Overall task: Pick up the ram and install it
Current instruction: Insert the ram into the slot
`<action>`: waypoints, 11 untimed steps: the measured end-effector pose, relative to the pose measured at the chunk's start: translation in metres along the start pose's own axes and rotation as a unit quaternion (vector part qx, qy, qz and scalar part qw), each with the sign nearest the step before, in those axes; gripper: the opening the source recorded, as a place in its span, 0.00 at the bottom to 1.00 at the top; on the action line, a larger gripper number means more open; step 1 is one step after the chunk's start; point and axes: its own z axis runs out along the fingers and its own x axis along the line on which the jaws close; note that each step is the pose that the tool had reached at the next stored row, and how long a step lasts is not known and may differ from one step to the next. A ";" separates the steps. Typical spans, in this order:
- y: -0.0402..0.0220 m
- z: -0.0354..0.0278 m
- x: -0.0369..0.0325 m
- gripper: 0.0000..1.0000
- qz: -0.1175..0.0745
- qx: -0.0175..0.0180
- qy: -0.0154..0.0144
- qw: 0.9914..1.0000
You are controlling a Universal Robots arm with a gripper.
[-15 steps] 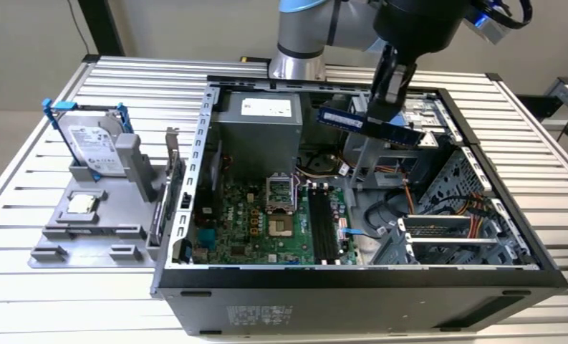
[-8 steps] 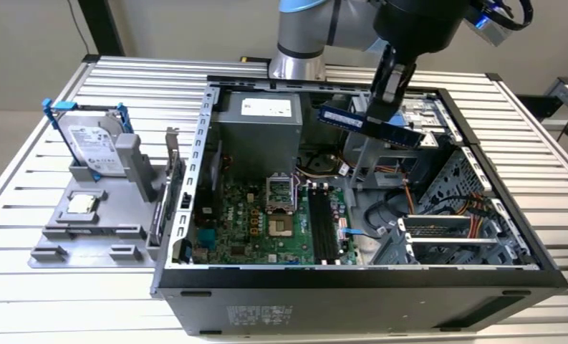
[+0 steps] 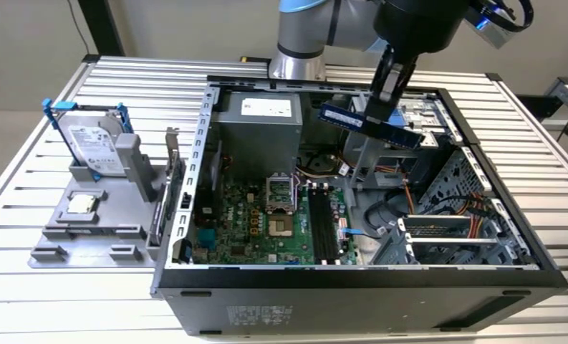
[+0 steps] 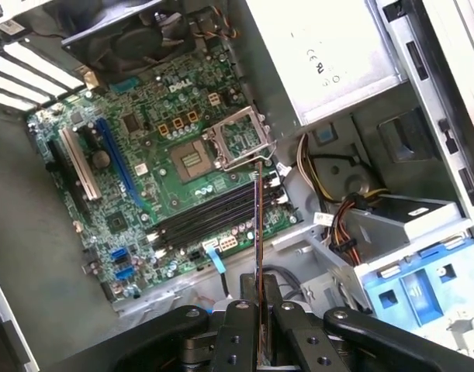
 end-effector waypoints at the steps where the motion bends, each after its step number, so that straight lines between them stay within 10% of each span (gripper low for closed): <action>1: 0.0000 0.0000 0.0000 0.00 0.003 0.000 0.000 1.000; 11: 0.0000 0.0000 0.0000 0.00 0.032 0.000 -0.001 0.999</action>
